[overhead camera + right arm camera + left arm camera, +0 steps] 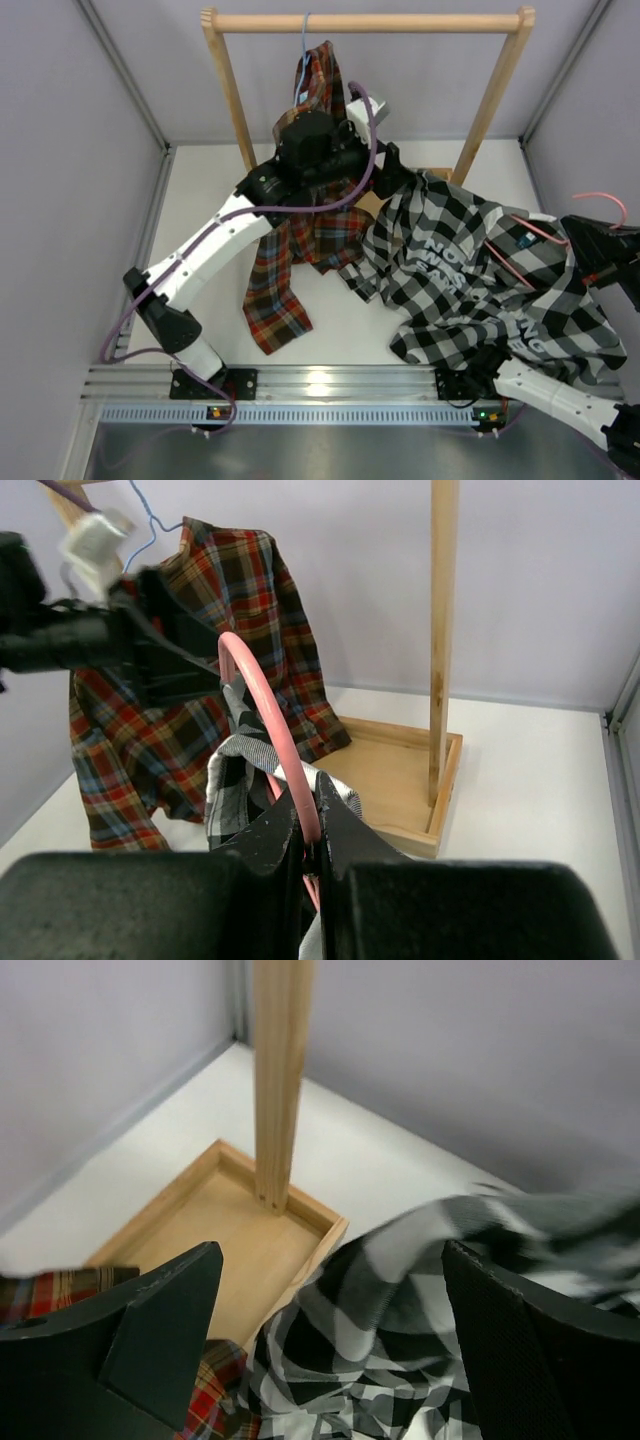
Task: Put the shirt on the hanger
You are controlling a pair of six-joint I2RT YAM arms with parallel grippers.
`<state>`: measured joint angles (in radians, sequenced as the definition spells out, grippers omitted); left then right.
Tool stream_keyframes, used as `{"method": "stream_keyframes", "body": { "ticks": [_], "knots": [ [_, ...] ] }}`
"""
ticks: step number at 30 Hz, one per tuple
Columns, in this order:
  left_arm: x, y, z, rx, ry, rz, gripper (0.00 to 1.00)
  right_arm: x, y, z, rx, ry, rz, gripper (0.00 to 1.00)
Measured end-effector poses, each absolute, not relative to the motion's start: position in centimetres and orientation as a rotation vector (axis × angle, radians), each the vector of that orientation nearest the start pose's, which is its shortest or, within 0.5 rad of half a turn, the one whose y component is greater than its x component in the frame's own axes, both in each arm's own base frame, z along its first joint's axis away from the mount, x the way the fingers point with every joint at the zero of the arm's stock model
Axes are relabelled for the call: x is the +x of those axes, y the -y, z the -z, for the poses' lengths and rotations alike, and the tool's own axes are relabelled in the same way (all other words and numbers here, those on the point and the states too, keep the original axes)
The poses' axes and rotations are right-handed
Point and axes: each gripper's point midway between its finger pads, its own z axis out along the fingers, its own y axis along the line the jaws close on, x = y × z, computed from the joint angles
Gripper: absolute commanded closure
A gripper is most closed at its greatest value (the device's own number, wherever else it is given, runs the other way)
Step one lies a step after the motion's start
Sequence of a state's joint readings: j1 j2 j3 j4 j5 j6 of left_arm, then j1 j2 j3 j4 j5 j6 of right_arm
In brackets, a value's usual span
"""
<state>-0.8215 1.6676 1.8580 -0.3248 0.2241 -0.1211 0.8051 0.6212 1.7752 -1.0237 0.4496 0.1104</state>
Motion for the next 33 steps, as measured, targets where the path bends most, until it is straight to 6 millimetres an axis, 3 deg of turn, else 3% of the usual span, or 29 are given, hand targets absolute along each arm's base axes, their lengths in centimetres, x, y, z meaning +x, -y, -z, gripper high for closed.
{"method": "stream_keyframes", "body": {
  "ticks": [3,7,10,12,14,18,22,26,29,31,33],
  "knots": [
    [28.6,39.5,-44.2,0.869,-1.481,0.934,0.02,11.6,-1.1,-50.4,-0.125,-1.467,-0.402,1.00],
    [21.5,40.2,-47.8,1.101,-1.226,1.011,0.02,12.1,-1.4,-50.4,-0.134,-1.477,-0.389,1.00],
    [16.6,41.8,-48.4,1.261,-1.044,1.027,0.02,12.2,-2.5,-50.0,-0.181,-1.486,-0.406,1.00],
    [14.3,42.9,-48.0,1.353,-0.948,1.034,0.04,12.3,-3.3,-49.5,-0.221,-1.496,-0.417,1.00],
    [13.9,43.8,-47.1,1.415,-0.885,1.016,0.09,12.3,-4.2,-48.6,-0.269,-1.511,-0.427,1.00],
    [15.2,45.5,-44.6,1.497,-0.835,0.955,0.19,12.0,-5.5,-47.1,-0.354,-1.529,-0.453,1.00],
    [15.9,46.8,-42.2,1.562,-0.813,0.932,0.32,11.3,-5.7,-46.9,-0.389,-1.515,-0.483,1.00],
    [15.5,47.1,-40.6,1.627,-0.794,0.945,0.58,10.9,-5.7,-46.8,-0.402,-1.504,-0.498,1.00],
    [15.1,47.3,-39.8,1.661,-0.785,0.967,0.71,10.7,-6.1,-46.8,-0.421,-1.500,-0.515,1.00],
    [14.9,47.5,-39.4,1.676,-0.779,0.987,0.68,10.6,-6.3,-46.7,-0.433,-1.500,-0.521,1.00],
    [14.6,47.7,-39.3,1.687,-0.774,1.011,0.56,10.8,-6.5,-46.5,-0.444,-1.504,-0.520,1.00]
  ]
}}
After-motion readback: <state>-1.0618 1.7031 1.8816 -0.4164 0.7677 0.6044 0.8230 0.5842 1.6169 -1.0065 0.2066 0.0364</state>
